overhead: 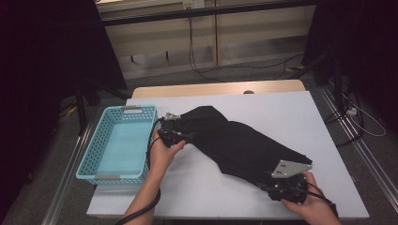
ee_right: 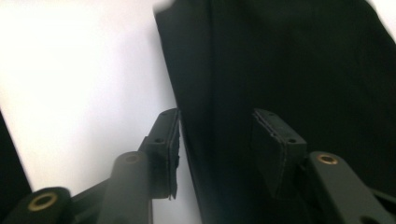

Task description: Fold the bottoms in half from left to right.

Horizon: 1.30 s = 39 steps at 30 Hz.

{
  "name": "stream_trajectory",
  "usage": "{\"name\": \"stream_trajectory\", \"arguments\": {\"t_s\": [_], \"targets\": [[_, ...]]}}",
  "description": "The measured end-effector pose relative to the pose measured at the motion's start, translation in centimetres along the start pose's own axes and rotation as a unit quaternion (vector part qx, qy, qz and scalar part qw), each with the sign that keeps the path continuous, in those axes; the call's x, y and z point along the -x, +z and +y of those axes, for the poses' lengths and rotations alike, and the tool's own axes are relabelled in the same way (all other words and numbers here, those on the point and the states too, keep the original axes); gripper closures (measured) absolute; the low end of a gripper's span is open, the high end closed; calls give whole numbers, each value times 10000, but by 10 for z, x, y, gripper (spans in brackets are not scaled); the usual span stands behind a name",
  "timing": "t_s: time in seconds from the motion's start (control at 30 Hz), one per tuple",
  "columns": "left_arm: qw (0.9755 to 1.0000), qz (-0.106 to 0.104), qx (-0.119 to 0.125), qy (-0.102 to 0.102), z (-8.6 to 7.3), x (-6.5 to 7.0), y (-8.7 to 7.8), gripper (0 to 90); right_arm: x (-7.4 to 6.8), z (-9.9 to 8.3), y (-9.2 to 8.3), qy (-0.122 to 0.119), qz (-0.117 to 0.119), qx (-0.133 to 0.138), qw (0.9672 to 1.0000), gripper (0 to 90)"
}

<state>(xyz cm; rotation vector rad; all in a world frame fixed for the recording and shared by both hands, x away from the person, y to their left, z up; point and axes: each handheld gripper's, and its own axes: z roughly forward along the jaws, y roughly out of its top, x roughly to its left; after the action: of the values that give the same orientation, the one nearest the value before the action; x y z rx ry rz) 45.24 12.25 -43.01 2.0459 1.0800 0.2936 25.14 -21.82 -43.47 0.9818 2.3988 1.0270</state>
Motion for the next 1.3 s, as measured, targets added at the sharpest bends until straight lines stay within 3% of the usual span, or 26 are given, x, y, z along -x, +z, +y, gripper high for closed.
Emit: {"name": "stream_trajectory", "arguments": {"t_s": [0.03, 0.13, 0.27, 0.3, 0.43, 0.53, 0.6, 0.63, 0.67, 0.7, 0.73, 0.93, 0.97, 1.0, 1.03, 1.07, 1.2, 1.23, 1.27, 1.3], "targets": [[10000, 25, 15, -6, 0, 1, 1, 214, -7, 9, 9, -123, -13, 132, 9998, 535], [10000, 17, 6, 1, -1, 1, -1, 212, -16, 23, 23, -179, -21, 364, 9992, 571], [10000, 1, 3, 18, -1, 1, -2, 211, -22, 35, 37, -169, 109, 369, 9991, 614], [10000, -5, 6, 11, -1, 1, -3, 211, -24, 38, 43, -152, 205, 356, 9990, 616], [10000, 19, 10, -54, -4, -2, -7, 210, -28, 46, 70, -292, 199, 78, 9993, 586], [10000, 27, -3, -64, -6, -3, -8, 210, -26, 47, 81, -328, 50, -61, 9994, 615], [10000, 39, 10, -91, -7, -4, -9, 210, -23, 46, 84, -219, 240, -23, 9995, 699], [9999, 49, 11, -87, -7, -5, -10, 210, -23, 46, 84, -255, 232, -25, 9994, 760], [9999, 55, 14, -86, -7, -5, -10, 210, -23, 46, 84, -255, 232, -25, 9994, 760], [10000, 48, 7, -81, -7, -6, -10, 210, -25, 46, 83, -359, 199, -13, 9992, 864], [10000, 55, 3, -82, -7, -6, -10, 210, -25, 46, 83, -359, 199, -13, 9992, 864], [10000, 41, 41, -67, -6, -4, -11, 210, -35, 45, 74, -88, 821, -35, 9966, 877], [10000, 46, 39, -58, -6, -4, -11, 210, -35, 45, 74, -88, 821, -35, 9966, 877], [10000, 40, 26, -58, -6, -4, -11, 210, -38, 45, 73, -105, 919, -82, 9957, 822], [10000, 39, 26, -57, -7, -4, -10, 210, -38, 45, 73, -105, 919, -82, 9957, 822], [10000, 39, 23, -49, -7, -4, -10, 210, -36, 46, 71, 22, 915, 42, 9958, 593], [10000, 30, 36, -55, -7, -3, -11, 210, -20, 49, 55, 189, 805, 280, 9962, 529], [10000, 16, 31, -51, -7, -3, -11, 210, -1, 47, 41, 461, 634, 425, 9960, 514], [10000, 10, 36, -35, -7, -3, -11, 210, 9, 45, 35, 544, 422, 424, 9967, 514], [10000, 7, 39, -33, -7, -3, -11, 210, 9, 45, 35, 544, 422, 424, 9967, 514]]}}
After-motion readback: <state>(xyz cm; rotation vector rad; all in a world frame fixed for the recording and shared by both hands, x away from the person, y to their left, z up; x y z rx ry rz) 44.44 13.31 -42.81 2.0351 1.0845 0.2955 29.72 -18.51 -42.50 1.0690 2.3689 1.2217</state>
